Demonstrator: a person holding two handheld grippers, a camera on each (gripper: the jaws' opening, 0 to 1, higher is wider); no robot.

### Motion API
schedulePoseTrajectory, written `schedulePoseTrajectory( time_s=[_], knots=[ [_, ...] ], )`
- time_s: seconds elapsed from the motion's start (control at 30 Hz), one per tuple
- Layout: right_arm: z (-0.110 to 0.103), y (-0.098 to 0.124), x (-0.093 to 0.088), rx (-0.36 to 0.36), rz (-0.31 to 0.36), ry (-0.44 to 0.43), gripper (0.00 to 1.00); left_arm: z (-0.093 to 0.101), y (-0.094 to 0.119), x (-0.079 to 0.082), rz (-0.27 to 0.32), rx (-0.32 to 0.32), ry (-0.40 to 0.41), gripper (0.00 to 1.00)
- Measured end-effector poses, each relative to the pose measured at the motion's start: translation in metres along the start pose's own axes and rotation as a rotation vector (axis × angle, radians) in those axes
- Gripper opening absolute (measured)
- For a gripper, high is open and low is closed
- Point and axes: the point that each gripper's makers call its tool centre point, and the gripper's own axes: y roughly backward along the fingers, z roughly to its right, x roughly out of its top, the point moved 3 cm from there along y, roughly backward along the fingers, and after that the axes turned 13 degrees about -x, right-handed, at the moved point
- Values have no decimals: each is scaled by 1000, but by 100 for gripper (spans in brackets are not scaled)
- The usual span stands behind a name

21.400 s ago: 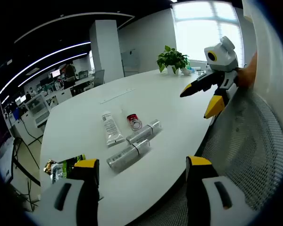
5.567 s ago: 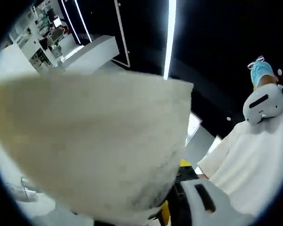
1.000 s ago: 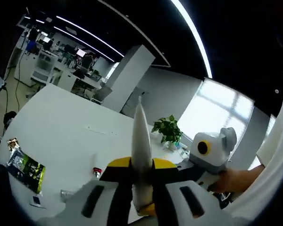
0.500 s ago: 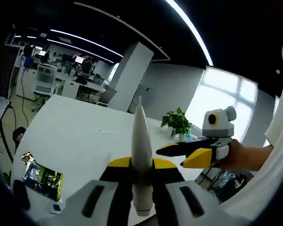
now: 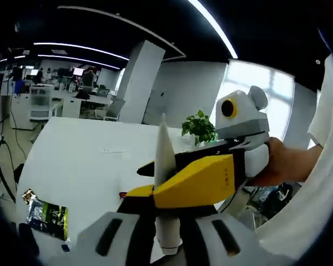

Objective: Arrange the skincare products in the storage area until every visible bottle or jar stands upright without overlapping.

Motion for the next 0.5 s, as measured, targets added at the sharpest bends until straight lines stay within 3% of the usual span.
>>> schedulePoseTrajectory(
  time_s=[0.1,0.3,0.37,0.5],
  knots=[
    [2,0,-1,-12,4,16,47,3,-5,0,-23,6,-20,9],
    [10,7,0,-70,28,112,41,4,-14,0,-4,-5,42,10],
    [13,10,2,-87,37,109,38,6,-16,1,9,-24,57,11],
    [16,14,4,-81,45,133,36,8,-21,3,6,-30,11,12]
  ],
)
